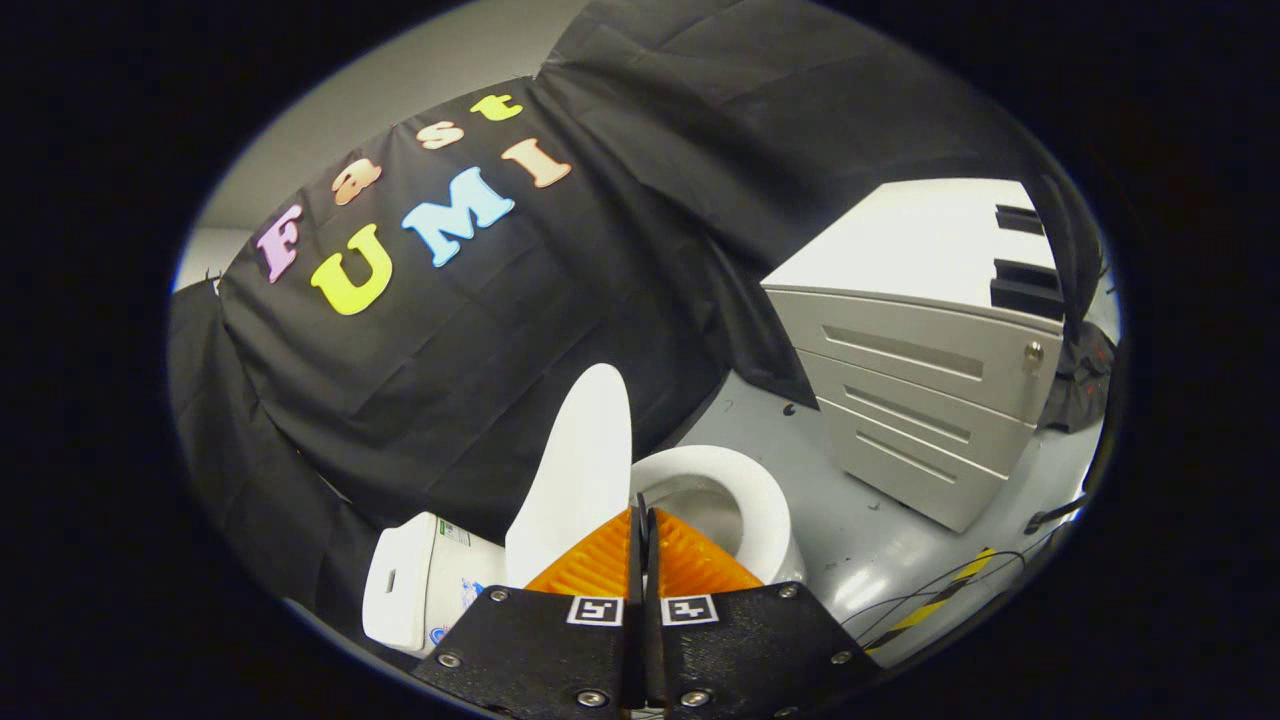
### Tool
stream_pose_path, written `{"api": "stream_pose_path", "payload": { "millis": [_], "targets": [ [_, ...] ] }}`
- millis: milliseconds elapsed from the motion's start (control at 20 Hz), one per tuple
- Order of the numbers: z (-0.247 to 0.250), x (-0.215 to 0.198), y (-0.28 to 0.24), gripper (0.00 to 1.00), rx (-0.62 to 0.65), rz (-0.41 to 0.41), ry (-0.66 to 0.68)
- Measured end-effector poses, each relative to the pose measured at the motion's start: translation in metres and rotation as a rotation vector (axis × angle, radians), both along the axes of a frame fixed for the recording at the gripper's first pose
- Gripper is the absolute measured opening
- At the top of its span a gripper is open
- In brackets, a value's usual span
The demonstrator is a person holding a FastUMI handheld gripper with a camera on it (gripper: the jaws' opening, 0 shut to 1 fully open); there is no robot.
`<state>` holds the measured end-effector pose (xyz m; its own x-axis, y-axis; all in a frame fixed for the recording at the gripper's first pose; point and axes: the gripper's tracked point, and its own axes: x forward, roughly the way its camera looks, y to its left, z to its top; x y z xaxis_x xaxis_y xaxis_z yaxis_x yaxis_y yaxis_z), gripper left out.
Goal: Open the toilet lid.
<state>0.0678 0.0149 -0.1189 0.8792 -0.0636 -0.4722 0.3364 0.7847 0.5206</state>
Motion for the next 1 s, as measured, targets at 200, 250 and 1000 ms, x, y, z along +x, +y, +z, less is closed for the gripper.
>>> {"api": "stream_pose_path", "payload": {
  "millis": [200,250,1000],
  "targets": [
    [0.029,0.002,0.019,0.00,-0.081,0.036,-0.025],
    [0.033,0.002,0.023,0.00,-0.102,0.045,-0.031],
    [0.096,0.004,0.081,0.00,-0.356,0.150,-0.081]
  ]
}}
